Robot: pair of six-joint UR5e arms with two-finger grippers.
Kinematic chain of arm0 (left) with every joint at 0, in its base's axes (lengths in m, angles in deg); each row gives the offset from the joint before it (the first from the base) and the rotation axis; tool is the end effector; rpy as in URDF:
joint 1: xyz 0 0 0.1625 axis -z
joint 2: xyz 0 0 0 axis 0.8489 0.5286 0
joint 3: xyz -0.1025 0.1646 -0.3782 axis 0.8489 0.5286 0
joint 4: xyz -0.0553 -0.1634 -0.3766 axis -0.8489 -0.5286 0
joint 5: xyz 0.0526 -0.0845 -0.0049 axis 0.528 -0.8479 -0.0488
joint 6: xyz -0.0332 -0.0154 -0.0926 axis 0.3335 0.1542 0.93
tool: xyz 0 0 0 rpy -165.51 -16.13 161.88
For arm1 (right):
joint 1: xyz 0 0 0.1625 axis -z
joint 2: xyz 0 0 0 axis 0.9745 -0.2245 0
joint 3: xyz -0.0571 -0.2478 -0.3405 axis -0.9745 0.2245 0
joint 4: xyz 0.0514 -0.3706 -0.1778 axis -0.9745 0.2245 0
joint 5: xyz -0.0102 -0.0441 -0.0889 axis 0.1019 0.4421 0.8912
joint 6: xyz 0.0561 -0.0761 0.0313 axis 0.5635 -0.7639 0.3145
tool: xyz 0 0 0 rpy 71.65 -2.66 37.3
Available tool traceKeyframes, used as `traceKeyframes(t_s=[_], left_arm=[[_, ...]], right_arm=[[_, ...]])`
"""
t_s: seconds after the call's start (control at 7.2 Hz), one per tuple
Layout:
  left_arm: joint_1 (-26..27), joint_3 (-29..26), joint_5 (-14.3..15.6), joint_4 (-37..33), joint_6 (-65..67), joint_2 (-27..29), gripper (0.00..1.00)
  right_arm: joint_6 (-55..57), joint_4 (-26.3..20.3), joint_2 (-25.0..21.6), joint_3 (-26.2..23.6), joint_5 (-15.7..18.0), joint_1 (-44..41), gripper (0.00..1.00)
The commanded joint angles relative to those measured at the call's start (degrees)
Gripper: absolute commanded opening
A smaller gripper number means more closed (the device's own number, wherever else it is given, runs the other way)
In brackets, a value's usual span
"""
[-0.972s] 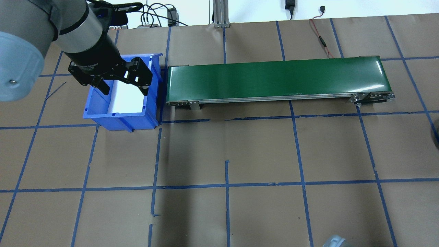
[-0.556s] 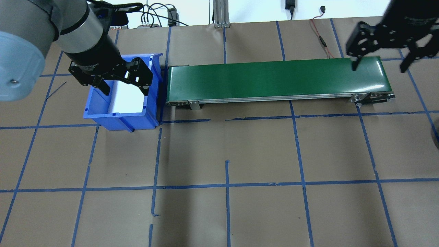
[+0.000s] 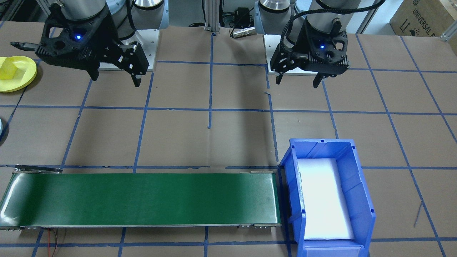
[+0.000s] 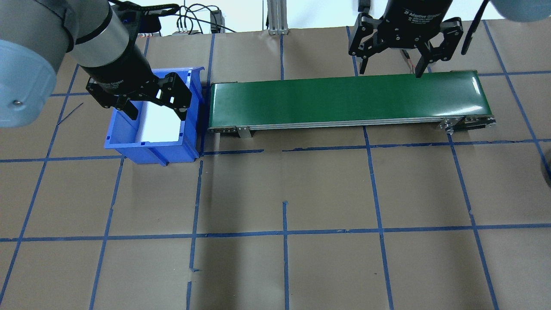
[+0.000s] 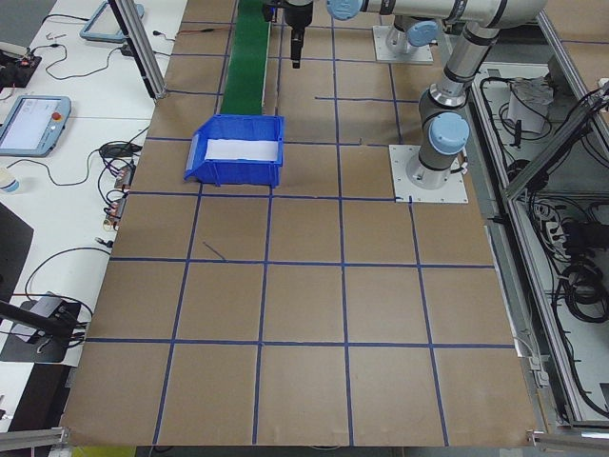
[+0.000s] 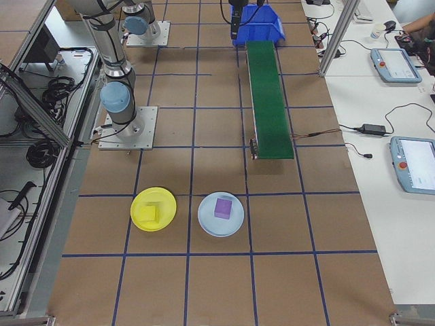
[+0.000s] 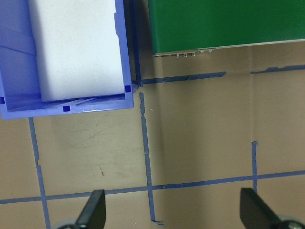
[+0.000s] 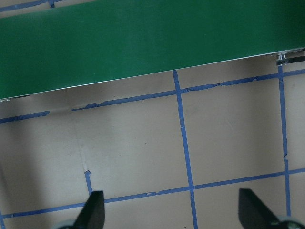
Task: Move block left to right into plate
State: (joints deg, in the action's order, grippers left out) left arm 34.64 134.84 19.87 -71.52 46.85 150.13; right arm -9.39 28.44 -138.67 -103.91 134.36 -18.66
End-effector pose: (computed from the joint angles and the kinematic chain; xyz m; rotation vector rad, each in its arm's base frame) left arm -0.1583 -0.4658 0.4972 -0.1191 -3.1127 0.0189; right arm 0.1836 -0.5069 0.5401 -0.2153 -3.1267 0.0070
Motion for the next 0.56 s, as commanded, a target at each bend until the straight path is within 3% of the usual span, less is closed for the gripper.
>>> traceKeyframes(t_s=[0.0,0.42], left_arm=[[0.0,0.1,-0.06,0.0,0.06,0.0,1.0],[0.0,0.1,-0.06,0.0,0.06,0.0,1.0]], right_arm=[[-3.01,3.9,-0.26,-3.13,-0.37,1.02,1.0],[-5.48,3.93,-0.44,-3.85,-0.46,1.56,1.0]])
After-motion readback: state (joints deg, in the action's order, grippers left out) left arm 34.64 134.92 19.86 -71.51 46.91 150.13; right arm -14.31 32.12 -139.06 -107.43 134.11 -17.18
